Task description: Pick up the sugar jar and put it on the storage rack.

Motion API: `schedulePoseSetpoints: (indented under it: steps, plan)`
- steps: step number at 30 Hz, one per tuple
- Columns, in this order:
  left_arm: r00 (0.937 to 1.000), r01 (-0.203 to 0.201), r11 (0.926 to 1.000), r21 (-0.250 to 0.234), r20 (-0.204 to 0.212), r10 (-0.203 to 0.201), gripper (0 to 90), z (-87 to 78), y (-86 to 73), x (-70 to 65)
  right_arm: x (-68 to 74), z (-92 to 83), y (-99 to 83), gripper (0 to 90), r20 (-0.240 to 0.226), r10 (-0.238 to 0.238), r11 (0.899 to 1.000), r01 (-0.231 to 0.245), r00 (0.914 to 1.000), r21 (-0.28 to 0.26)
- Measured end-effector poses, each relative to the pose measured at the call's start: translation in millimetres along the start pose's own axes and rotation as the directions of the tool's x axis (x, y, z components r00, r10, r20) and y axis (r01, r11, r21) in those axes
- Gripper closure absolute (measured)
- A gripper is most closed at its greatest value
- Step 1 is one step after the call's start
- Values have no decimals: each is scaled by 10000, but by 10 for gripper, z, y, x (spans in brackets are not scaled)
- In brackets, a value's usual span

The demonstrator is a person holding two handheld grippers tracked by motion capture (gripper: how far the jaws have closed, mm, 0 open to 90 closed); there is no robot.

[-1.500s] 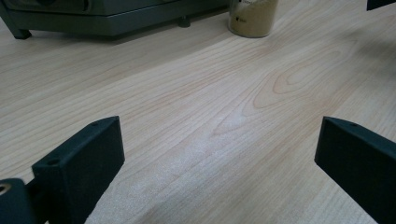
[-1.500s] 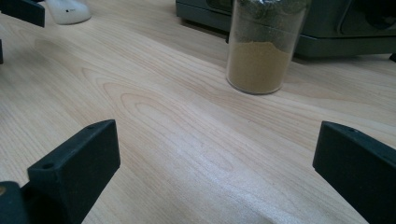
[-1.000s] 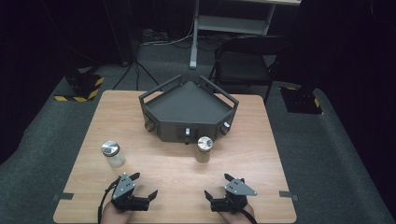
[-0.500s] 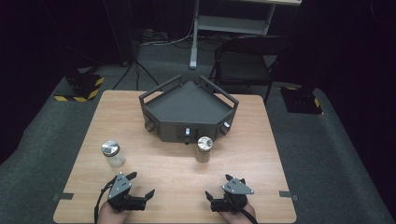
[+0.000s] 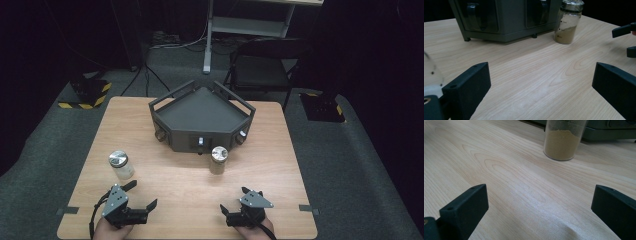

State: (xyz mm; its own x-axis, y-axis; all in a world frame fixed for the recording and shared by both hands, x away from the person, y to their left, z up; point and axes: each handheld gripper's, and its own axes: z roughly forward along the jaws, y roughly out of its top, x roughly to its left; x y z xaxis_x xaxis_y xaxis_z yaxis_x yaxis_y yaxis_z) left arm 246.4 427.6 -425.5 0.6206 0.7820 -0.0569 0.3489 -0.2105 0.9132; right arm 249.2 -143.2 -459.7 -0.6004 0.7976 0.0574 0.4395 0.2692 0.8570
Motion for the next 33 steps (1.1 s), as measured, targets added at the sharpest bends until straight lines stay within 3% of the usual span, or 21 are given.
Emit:
schedulePoseSetpoints:
  steps: [6,18,28,33]
  plan:
    - [9980,140,9999,-29,-621,-141,21,-105,-21,74,-8,2,1,8,-39,7,10000,-7,10000,-6]
    - [9894,456,9984,-348,-1366,-500,21,-235,-30,189,-16,6,2,8,-70,10,10000,-10,10000,-6]
    - [9764,811,9964,-251,-1987,-845,21,-177,4,318,-42,8,-1,8,-198,27,10000,-28,9998,-35]
    - [9745,959,9951,-258,-2011,-991,21,-136,26,399,-43,8,-1,8,-221,-6,10000,6,9998,-41]
